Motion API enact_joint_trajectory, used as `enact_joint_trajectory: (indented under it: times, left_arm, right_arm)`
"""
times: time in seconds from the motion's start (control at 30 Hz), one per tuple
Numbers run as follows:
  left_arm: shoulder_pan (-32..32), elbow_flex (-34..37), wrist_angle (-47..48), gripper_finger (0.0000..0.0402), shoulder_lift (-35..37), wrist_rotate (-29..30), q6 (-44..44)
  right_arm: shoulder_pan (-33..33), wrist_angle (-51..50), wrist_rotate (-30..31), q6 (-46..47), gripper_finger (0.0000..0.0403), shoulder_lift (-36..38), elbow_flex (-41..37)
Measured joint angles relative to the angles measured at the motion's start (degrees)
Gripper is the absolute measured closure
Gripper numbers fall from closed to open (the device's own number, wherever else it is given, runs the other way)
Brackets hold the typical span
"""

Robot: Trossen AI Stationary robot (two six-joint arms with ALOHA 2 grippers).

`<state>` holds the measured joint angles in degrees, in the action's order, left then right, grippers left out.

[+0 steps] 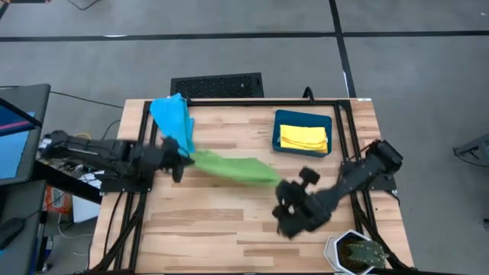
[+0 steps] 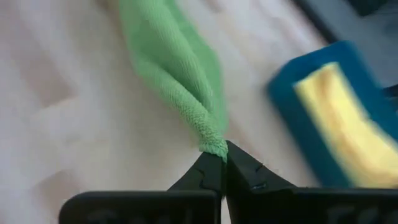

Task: Fold microfiber towels
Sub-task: Fold the green microfiber cloth

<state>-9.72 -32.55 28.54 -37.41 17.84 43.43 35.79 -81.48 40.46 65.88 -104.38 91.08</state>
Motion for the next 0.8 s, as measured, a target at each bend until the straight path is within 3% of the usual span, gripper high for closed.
enact_joint_trajectory:
  times: [0.2, 0.37, 0.47, 0.63, 0.8]
  left_arm:
    - [-20.0, 11.6, -14.8, 0.0401, -2.2, 6.4, 16.0]
    - [-32.0, 12.6, -17.5, 0.0401, -9.7, 14.1, 25.8]
    - [-35.0, 12.6, -19.7, 0.0401, -13.6, 15.1, 27.8]
    - [-35.6, 12.5, -22.1, 0.0372, -19.1, 9.3, 30.8]
    - [-35.7, 12.6, -25.4, 0.0318, -23.7, 3.6, 31.4]
  right_arm:
    - [9.4, 7.9, -0.3, 4.3, 0.0378, -2.8, -0.9]
    - [12.9, 12.5, -4.6, 8.7, 0.0363, -7.2, -0.8]
    - [13.3, 13.1, -8.9, 10.1, 0.0338, -9.9, -0.7]
    - [13.6, 13.8, -12.8, 10.2, 0.0286, -12.8, -0.7]
    - [14.3, 16.4, -11.5, 10.0, 0.0235, -13.3, -0.8]
